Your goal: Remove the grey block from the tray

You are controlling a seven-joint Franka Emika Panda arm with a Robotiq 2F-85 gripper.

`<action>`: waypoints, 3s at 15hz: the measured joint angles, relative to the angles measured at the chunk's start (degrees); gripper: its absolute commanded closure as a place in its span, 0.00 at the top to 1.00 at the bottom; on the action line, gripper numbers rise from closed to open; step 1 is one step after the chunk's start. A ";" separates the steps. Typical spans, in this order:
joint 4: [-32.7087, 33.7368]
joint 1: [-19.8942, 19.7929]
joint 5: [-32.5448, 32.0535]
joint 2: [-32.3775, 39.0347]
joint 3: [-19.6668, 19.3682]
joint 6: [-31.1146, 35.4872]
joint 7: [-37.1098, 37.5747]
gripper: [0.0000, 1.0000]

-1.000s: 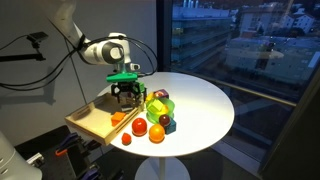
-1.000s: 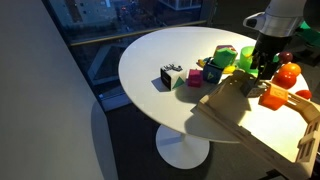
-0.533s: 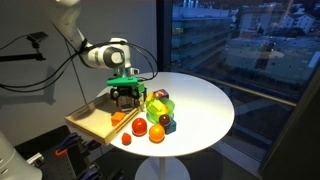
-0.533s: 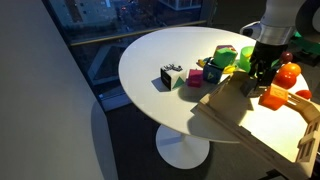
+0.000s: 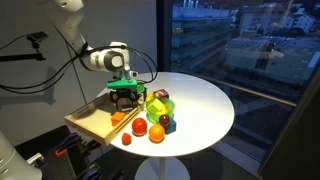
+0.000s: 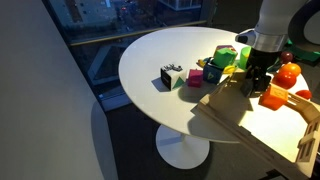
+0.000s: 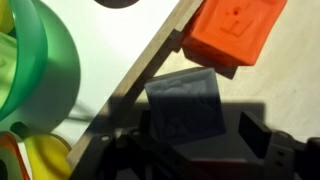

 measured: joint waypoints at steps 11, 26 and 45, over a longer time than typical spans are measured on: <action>1.80 -0.95 0.12 -1.74 0.01 -0.26 4.81 0.32; 2.70 -4.09 6.08 -11.62 -2.59 -10.98 9.27 0.32; 2.87 -8.57 6.08 -11.52 -8.26 -19.24 11.17 0.32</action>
